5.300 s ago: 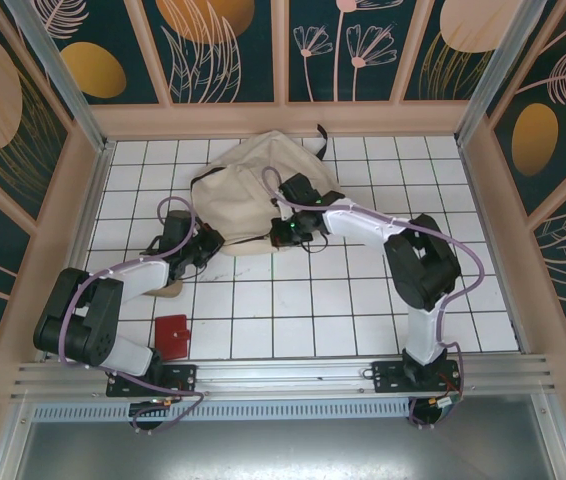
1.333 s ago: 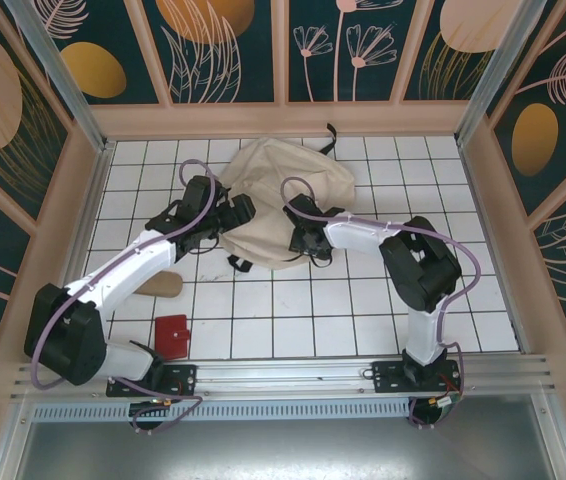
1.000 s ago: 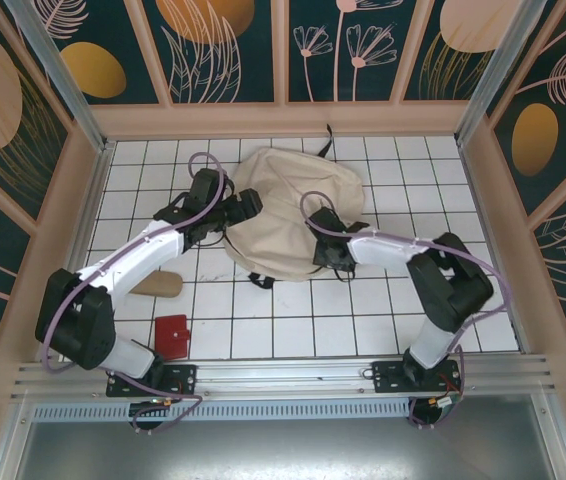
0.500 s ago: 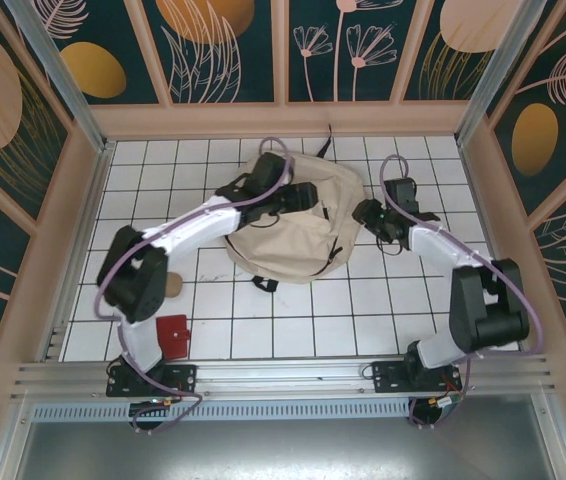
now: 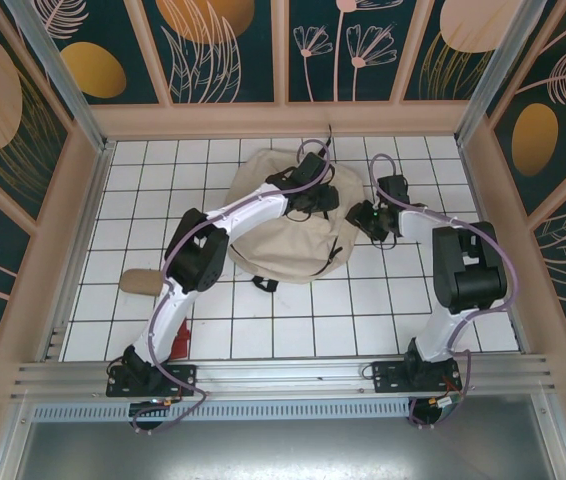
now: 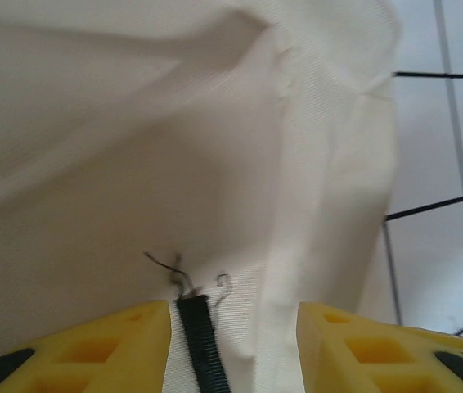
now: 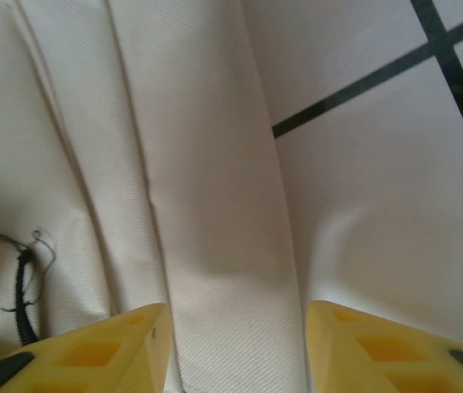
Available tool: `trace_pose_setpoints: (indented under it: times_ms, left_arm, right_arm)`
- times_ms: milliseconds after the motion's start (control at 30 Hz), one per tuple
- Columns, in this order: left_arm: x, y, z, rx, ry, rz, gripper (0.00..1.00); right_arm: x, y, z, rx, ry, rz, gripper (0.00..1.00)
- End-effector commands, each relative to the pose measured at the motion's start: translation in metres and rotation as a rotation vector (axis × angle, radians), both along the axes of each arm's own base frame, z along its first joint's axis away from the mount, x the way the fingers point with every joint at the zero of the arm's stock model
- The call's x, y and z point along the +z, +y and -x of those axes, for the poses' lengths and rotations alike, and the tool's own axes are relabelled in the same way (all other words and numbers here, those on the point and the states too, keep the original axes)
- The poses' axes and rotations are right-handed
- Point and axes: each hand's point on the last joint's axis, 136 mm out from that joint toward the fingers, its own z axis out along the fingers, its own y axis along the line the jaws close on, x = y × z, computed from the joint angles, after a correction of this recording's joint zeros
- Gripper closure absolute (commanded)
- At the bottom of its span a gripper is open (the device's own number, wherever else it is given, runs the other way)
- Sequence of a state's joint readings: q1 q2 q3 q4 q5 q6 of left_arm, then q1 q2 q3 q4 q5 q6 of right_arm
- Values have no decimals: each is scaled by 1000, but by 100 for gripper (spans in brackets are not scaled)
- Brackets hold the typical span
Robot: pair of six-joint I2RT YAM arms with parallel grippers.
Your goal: Pack the student bag
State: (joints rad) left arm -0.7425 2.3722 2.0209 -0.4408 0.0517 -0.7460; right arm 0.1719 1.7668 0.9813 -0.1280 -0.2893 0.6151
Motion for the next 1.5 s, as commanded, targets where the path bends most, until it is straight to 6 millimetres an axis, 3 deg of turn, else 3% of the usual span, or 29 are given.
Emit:
trace_pose_setpoints:
  times_ms: [0, 267, 567, 667, 800, 867, 900, 967, 1133, 1333, 1467]
  left_arm:
    - [-14, 11, 9, 21, 58, -77, 57]
    - [-33, 1, 22, -42, 134, -59, 65]
    - [-48, -4, 27, -70, 180, -57, 66]
    - [-49, -1, 24, -53, 169, -75, 75]
    - [-33, 7, 12, -5, 102, -100, 97]
    - [-15, 13, 6, 18, 53, -110, 100]
    - [-4, 17, 4, 32, 24, -116, 100]
    - [17, 27, 1, 55, -34, -132, 100]
    - [56, 76, -5, 168, -143, -205, 100]
    - [58, 146, -13, 284, -142, -224, 100]
    - [52, 176, -15, 324, -124, -214, 100]
  right_arm:
    - [4, 3, -8, 14, -19, -24, 54]
    - [-4, 20, -2, 84, 4, -87, 63]
    - [-15, 34, 3, 137, 34, -87, 62]
    - [-18, 34, 3, 136, 44, -65, 63]
    - [-27, 18, 3, 81, 68, 30, 85]
    - [-32, 5, 5, 37, 83, 93, 95]
    - [-34, -1, 7, 17, 89, 123, 100]
    - [-37, -11, 10, -21, 96, 167, 100]
    - [-37, -31, 17, -87, 106, 251, 100]
    - [-38, -48, 37, -115, 127, 316, 100]
    - [-39, -58, 57, -130, 145, 339, 100]
